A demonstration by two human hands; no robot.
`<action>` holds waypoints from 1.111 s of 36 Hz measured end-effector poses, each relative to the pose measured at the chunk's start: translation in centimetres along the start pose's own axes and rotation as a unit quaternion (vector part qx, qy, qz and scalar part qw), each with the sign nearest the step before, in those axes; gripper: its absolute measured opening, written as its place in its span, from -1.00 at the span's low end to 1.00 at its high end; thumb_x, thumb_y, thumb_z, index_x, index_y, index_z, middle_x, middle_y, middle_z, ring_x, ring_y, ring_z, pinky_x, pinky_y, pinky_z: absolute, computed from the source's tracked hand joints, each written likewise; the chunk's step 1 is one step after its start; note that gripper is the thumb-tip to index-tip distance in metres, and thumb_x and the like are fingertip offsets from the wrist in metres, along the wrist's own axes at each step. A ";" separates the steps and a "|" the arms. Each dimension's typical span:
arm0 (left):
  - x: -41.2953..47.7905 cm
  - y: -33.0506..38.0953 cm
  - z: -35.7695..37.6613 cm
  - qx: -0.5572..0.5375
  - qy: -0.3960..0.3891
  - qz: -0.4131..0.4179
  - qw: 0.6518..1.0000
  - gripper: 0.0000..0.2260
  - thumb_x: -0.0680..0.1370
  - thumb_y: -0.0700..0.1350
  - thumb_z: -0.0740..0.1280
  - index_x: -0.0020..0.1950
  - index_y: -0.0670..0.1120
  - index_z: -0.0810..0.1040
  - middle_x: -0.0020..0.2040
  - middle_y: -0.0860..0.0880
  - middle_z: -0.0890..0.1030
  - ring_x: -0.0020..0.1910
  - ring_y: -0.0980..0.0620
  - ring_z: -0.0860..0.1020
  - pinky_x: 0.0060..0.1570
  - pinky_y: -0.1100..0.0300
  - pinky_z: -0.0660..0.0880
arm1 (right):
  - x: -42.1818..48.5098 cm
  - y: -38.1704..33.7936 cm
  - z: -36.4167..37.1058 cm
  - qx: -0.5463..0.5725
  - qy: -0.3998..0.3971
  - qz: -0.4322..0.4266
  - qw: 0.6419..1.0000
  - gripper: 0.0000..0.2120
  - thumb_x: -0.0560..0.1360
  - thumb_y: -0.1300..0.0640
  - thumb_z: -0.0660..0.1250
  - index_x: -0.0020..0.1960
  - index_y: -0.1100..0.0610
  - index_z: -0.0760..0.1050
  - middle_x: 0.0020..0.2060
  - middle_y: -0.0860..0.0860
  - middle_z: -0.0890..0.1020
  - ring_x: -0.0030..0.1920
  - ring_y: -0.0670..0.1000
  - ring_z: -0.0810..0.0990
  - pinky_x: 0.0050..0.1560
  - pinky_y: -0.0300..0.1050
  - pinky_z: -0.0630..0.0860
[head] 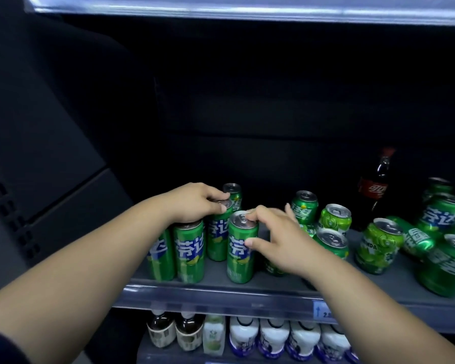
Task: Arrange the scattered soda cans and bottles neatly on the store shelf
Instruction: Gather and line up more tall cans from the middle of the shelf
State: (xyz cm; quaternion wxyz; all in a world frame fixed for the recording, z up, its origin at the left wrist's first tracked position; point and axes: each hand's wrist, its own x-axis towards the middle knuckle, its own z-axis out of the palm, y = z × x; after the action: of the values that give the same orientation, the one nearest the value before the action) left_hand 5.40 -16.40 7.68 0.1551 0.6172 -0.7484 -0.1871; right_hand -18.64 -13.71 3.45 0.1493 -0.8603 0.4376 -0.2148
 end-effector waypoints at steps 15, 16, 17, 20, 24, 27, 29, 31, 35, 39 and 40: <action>1.1 -1.5 0.9 -0.066 0.047 0.012 0.997 -0.72 0.52 0.07 0.39 0.23 0.12 0.62 0.20 0.18 0.63 0.20 0.22 0.54 0.36 0.12 0.39 | 1.1 -2.8 1.2 0.053 0.005 0.037 0.998 -0.62 0.43 0.12 0.51 0.03 -0.22 0.38 0.11 -0.07 0.63 0.04 -0.06 0.65 0.12 -0.02 0.58; 1.2 -1.5 0.9 -0.067 0.048 0.011 0.997 -0.73 0.52 0.06 0.40 0.22 0.12 0.62 0.19 0.18 0.63 0.19 0.21 0.55 0.35 0.12 0.40 | 1.0 -2.8 1.3 0.064 0.002 0.037 0.997 -0.61 0.45 0.14 0.49 0.03 -0.23 0.37 0.14 -0.06 0.62 0.06 -0.06 0.65 0.14 0.03 0.59; 1.2 -1.5 0.9 -0.068 0.049 0.010 0.996 -0.73 0.52 0.06 0.40 0.21 0.12 0.62 0.18 0.18 0.64 0.18 0.21 0.55 0.34 0.12 0.41 | 0.9 -3.0 1.4 0.065 -0.002 0.038 0.997 -0.62 0.46 0.14 0.48 0.03 -0.24 0.36 0.15 -0.06 0.62 0.07 -0.07 0.65 0.15 0.05 0.59; 1.3 -1.6 1.0 -0.073 0.052 0.006 0.996 -0.73 0.50 0.08 0.41 0.19 0.15 0.63 0.14 0.21 0.65 0.15 0.24 0.56 0.32 0.12 0.43 | 0.8 -3.3 1.8 0.066 0.007 0.037 0.997 -0.63 0.47 0.08 0.46 0.03 -0.26 0.33 0.14 -0.07 0.62 0.08 -0.08 0.64 0.16 0.04 0.59; 1.3 -1.7 1.0 -0.076 0.053 0.011 0.996 -0.73 0.50 0.08 0.42 0.19 0.15 0.63 0.14 0.22 0.64 0.15 0.24 0.56 0.31 0.13 0.44 | 0.6 -4.0 2.6 0.060 0.023 0.049 0.997 -0.63 0.45 -0.01 0.46 0.12 -0.20 0.34 0.11 -0.04 0.63 0.06 0.01 0.64 0.10 0.07 0.59; 1.1 -1.5 1.0 -0.085 0.053 0.013 0.995 -0.74 0.50 0.06 0.43 0.19 0.12 0.63 0.14 0.21 0.64 0.14 0.25 0.56 0.31 0.15 0.44 | 0.5 -4.5 3.2 0.041 0.033 0.046 0.998 -0.64 0.47 -0.02 0.45 0.16 -0.16 0.35 0.15 -0.04 0.62 0.08 0.05 0.63 0.09 0.05 0.58; 1.1 -1.5 0.9 -0.089 0.052 0.009 0.995 -0.74 0.50 0.06 0.43 0.19 0.12 0.63 0.13 0.21 0.65 0.13 0.26 0.56 0.30 0.17 0.44 | 0.4 -4.6 3.5 0.035 0.042 0.043 0.998 -0.65 0.48 -0.02 0.45 0.19 -0.13 0.38 0.18 -0.07 0.62 0.09 0.03 0.62 0.09 0.03 0.57; 1.1 -1.5 0.9 -0.093 0.050 0.009 0.994 -0.74 0.50 0.05 0.44 0.18 0.12 0.63 0.12 0.21 0.65 0.12 0.24 0.56 0.29 0.17 0.44 | 0.3 -4.6 3.6 0.033 0.048 0.043 0.997 -0.64 0.48 -0.02 0.45 0.21 -0.12 0.40 0.19 -0.07 0.62 0.10 0.03 0.63 0.08 0.02 0.57; 1.0 -1.4 0.8 -0.098 0.048 0.009 0.994 -0.76 0.50 0.02 0.44 0.17 0.11 0.64 0.11 0.19 0.65 0.12 0.23 0.57 0.29 0.16 0.44 | 0.0 -4.6 3.9 0.032 0.062 0.042 0.997 -0.62 0.48 -0.05 0.43 0.21 -0.15 0.35 0.18 -0.05 0.62 0.09 0.05 0.64 0.07 0.03 0.58; 1.0 -1.5 0.7 -0.100 0.042 0.008 0.994 -0.85 0.50 0.00 0.43 0.05 0.18 0.63 0.07 0.22 0.65 0.11 0.22 0.58 0.29 0.11 0.45 | -0.3 -4.7 3.9 0.022 0.065 0.041 0.997 -0.63 0.51 -0.05 0.41 0.25 -0.12 0.38 0.20 -0.03 0.61 0.12 0.06 0.62 0.06 0.01 0.57; 1.0 -1.5 0.7 -0.100 0.041 0.009 0.994 -0.86 0.50 -0.01 0.43 0.02 0.21 0.62 0.06 0.23 0.65 0.10 0.21 0.58 0.29 0.09 0.45 | -0.3 -4.8 3.9 0.019 0.063 0.037 0.997 -0.63 0.52 -0.05 0.41 0.27 -0.10 0.38 0.21 -0.03 0.61 0.14 0.06 0.61 0.06 0.01 0.57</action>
State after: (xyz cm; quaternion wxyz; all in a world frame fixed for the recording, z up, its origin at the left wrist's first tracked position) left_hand 6.16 -17.62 6.31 0.2481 0.5992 -0.7243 -0.2341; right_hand -13.59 -10.46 2.12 0.1453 -0.8253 0.4735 -0.2712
